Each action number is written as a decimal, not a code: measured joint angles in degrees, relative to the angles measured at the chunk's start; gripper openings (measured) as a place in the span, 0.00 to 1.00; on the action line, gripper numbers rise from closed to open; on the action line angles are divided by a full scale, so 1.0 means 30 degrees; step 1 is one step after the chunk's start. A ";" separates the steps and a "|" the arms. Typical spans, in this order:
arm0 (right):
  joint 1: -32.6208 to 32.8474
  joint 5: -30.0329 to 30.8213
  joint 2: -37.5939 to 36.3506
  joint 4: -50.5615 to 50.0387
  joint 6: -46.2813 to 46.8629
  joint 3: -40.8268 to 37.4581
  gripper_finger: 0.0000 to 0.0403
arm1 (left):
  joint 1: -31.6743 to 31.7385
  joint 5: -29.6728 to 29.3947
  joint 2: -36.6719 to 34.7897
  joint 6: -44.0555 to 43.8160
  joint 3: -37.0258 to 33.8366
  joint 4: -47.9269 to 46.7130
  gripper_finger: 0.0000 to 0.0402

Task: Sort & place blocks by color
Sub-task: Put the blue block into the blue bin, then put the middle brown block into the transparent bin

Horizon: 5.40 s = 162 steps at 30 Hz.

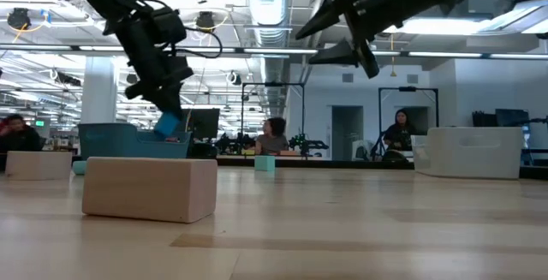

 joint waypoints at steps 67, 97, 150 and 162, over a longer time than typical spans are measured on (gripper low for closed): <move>0.1181 -0.0299 0.0097 -0.6164 0.6339 0.0011 0.63 | -0.2727 -0.3116 -0.2839 -0.4010 -0.0130 0.0306 0.47; 0.5230 -0.1907 0.2319 -0.4469 -0.2026 0.0000 0.63 | -2.2684 -1.3035 -0.3337 -1.2604 -0.0130 0.5031 0.27; 0.8526 -0.1035 1.7857 -0.9876 -0.1152 1.9795 0.63 | -3.3155 -1.7241 0.0163 -1.8379 0.2631 -0.2190 0.48; 0.9046 -0.2144 1.7697 -0.7885 0.0623 2.1095 0.61 | -3.2982 -1.5069 0.0555 -1.3067 0.2631 0.5234 0.62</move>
